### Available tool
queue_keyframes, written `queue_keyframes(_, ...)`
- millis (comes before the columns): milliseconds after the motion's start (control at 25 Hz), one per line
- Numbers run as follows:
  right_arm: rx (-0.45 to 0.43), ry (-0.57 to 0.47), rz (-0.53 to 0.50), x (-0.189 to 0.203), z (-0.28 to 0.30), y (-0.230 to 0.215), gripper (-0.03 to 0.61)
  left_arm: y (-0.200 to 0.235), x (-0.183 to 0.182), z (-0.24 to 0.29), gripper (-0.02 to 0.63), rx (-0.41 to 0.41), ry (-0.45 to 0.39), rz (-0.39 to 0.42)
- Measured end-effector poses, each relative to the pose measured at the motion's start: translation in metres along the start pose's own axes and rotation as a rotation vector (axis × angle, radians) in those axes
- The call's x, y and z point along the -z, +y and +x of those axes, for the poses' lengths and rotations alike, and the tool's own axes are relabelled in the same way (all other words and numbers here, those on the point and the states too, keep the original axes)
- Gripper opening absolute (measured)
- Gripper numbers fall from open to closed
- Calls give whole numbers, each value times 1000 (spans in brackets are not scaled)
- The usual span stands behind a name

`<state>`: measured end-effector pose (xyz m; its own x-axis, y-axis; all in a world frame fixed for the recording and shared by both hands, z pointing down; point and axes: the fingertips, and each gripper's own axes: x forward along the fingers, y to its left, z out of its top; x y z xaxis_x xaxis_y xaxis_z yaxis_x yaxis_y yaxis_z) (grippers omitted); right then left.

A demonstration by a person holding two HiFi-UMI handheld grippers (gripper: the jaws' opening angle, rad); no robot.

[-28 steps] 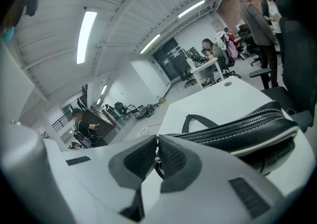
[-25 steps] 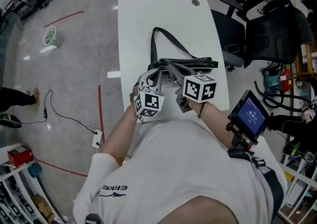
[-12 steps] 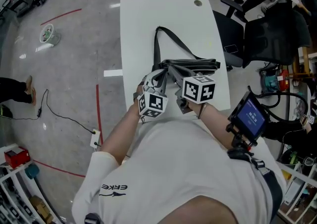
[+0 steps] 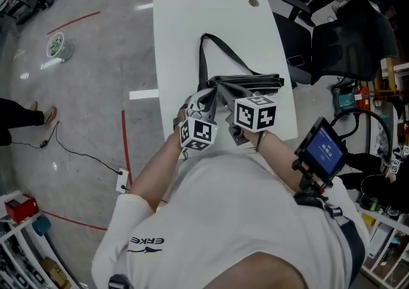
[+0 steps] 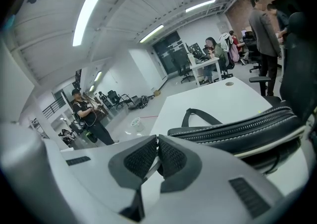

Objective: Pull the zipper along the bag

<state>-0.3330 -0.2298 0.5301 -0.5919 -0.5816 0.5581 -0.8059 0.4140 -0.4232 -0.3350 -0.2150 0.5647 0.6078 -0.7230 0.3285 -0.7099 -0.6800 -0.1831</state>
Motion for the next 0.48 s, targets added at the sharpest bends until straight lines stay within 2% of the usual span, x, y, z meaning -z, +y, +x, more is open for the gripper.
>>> queue_keyframes(480,15,76,-98,6,1,-6,14,-10,-3,8,2,31,-24,6)
